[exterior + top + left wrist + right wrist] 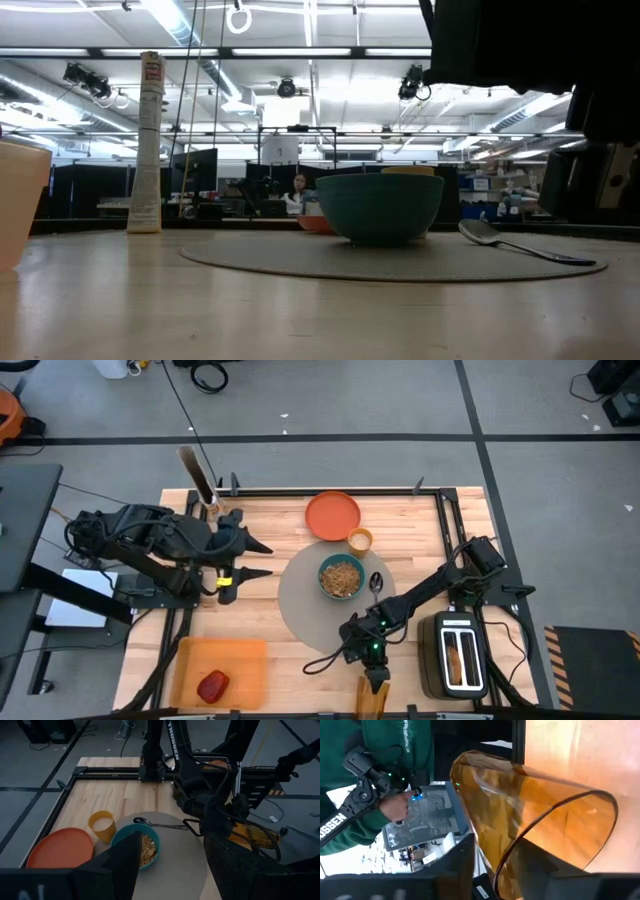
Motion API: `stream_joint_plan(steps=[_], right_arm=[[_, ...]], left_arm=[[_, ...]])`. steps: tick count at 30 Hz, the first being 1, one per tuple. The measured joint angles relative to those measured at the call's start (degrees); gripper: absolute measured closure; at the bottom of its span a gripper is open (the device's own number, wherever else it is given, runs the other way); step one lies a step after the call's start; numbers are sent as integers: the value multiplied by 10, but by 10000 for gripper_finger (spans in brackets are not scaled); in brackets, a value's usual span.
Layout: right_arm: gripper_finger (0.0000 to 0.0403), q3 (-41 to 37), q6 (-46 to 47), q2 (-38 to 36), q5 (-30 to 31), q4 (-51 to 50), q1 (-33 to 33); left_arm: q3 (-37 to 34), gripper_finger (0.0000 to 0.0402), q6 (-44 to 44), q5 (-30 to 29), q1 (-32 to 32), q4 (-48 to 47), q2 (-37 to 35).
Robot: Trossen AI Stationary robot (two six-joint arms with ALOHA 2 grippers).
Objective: Arrange a breakfast setting
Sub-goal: Move the yellow cup to the middle right of the table
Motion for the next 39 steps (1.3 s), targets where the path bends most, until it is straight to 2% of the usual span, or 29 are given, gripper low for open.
stream_joint_plan(steps=[5,6,12,16,19,23,28,31,35,39], right_arm=[[379,1,-5,-1,-35,14,0],[386,2,-4,-3,-40,16,0],[384,0,60,-37,-74,6,-1],[387,-1,91,-109,-100,-7,0],[387,0,100,-176,-86,-59,-5],[387,0,65,-270,-9,-197,-24],[387,0,63,-374,137,-360,-72],[387,9,24,-421,223,-469,-97],[387,67,-61,-448,329,-680,-122],[387,132,-139,-434,411,-880,-150]], left_arm=[[0,180,-3,0,-4,14,0],[0,180,-1,0,-4,18,0],[0,180,14,0,-4,26,0],[0,180,26,0,-4,32,0],[0,180,31,-5,-4,32,0],[0,180,42,-10,-4,37,0],[0,180,77,-14,-3,66,2],[0,180,97,-26,3,97,2],[0,180,121,-29,20,135,2],[0,180,136,-29,41,165,5]])
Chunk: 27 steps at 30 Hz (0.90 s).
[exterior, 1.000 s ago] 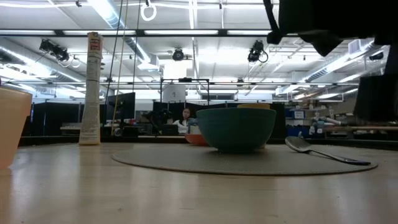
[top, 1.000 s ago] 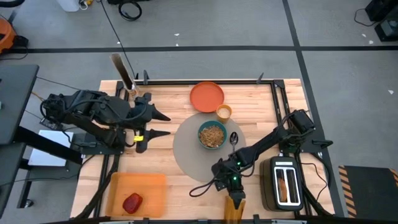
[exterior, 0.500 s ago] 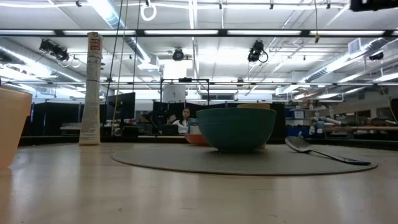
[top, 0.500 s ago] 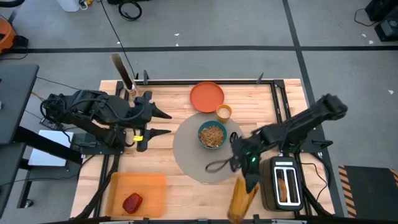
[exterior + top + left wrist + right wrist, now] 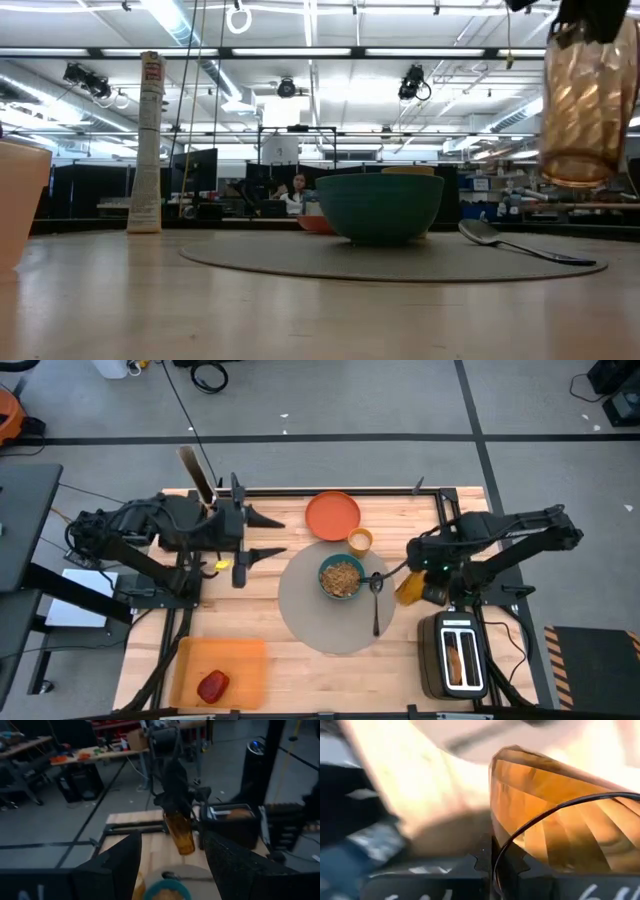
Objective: Arrange a breakfast setting
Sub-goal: Move the yellow cup to the middle right of the table
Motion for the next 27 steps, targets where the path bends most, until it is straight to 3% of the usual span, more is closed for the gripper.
stream_joint_plan(steps=[2,10,21,27], right_arm=[[387,11,-39,10,28,-47,-16],[387,-61,-170,37,75,-40,-62],[387,-137,-205,36,88,-41,-65],[345,-142,-206,36,96,-44,-65]], left_arm=[[0,180,9,-1,13,19,9],[0,180,15,0,41,32,46],[0,180,-4,1,40,14,71],[0,180,-32,1,41,10,72]])
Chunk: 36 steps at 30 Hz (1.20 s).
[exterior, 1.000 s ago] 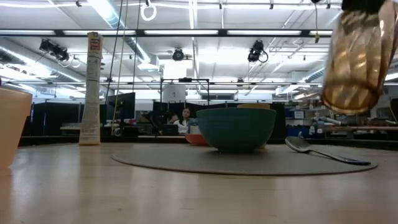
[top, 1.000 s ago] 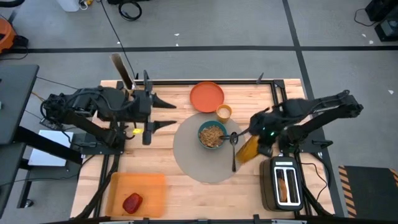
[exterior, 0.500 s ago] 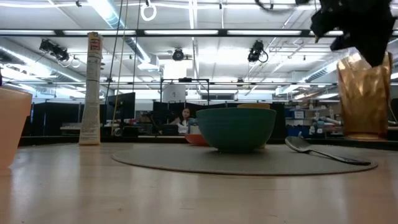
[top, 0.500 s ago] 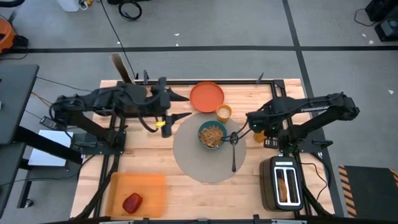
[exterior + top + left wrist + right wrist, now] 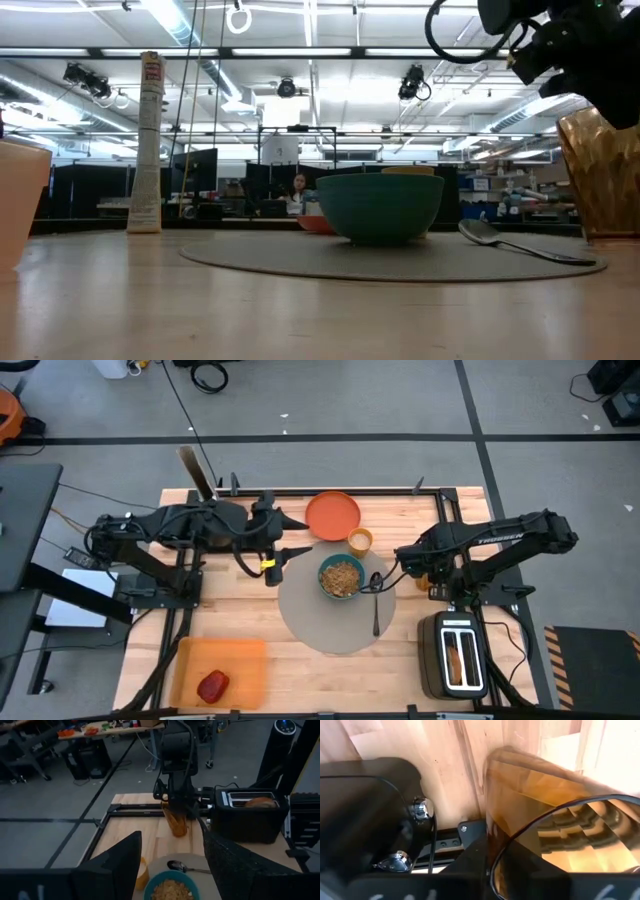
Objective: Arrange a breakfast setting
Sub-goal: Move the yellow cup to the middle right of the table, then put the orange plate on the gray mat to the bottom left of the green bowl
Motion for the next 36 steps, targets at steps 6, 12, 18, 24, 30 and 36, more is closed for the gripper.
stream_joint_plan(steps=[6,12,18,24,30,36], right_arm=[[292,8,16,0,-19,0,0],[229,55,32,-2,-22,0,0],[188,114,81,-20,-20,1,0],[181,184,201,-54,41,0,18],[184,232,303,-90,103,11,73],[185,232,385,-108,153,29,129]], left_arm=[[0,180,-18,12,9,-39,21],[0,186,-7,120,61,-84,60],[0,206,54,140,123,-135,79],[0,223,104,276,206,-134,126],[0,240,167,324,251,-137,209],[0,246,234,316,286,-151,295]])
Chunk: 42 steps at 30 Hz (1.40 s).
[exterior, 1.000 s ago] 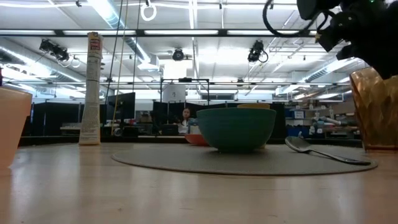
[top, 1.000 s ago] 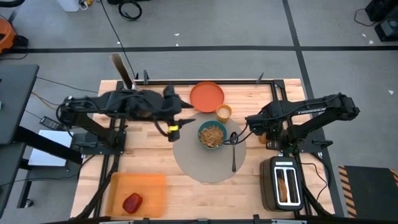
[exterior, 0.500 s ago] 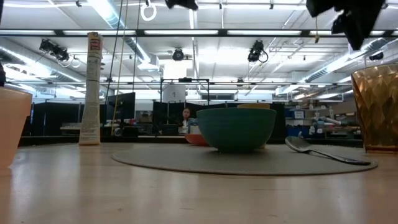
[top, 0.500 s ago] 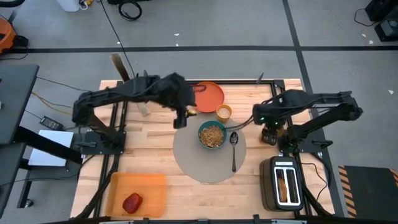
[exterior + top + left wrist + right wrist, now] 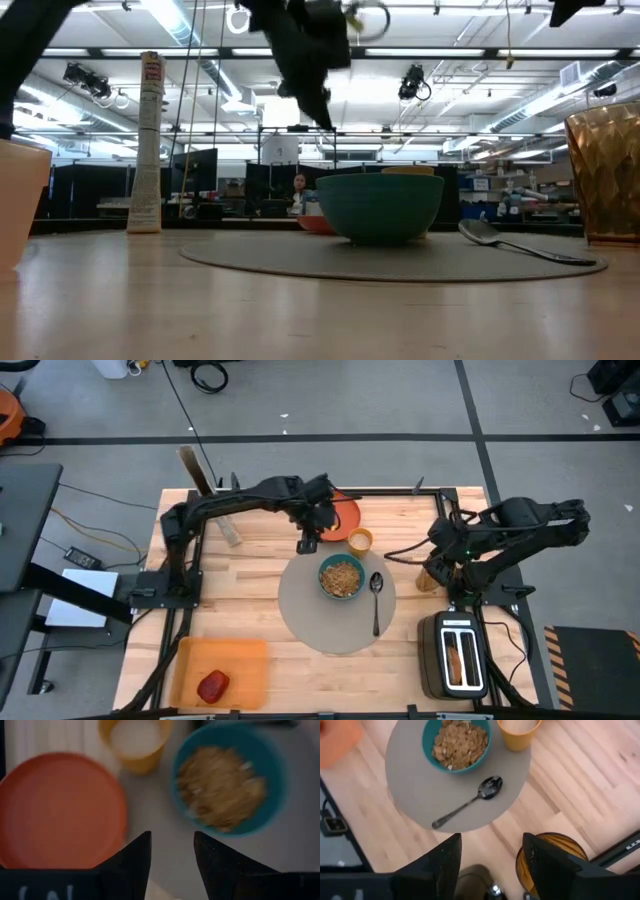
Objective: Arrange a breakfast setting
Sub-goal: Put the orange plate on the gray mat to the bottom left of the green bowl
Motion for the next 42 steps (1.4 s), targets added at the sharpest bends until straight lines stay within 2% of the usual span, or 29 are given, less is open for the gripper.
stream_joint_plan(steps=[5,10,15,20,27,36,39,42], right_arm=[[185,0,10,14,32,8,20],[185,0,1,31,40,17,21],[185,0,-6,44,51,19,21],[185,0,-6,49,54,26,21],[185,0,-5,49,65,28,21],[185,0,-6,49,75,32,20],[185,0,-6,49,75,32,20],[185,0,-6,49,72,36,20]], left_arm=[[0,243,31,-25,19,33,55],[0,215,71,-36,25,43,99],[0,175,105,-118,28,63,145],[0,168,120,-129,32,68,175],[0,223,135,-162,26,79,184],[0,349,144,-147,8,79,188],[3,383,140,-159,-3,83,193],[3,388,134,-174,-11,83,194]])
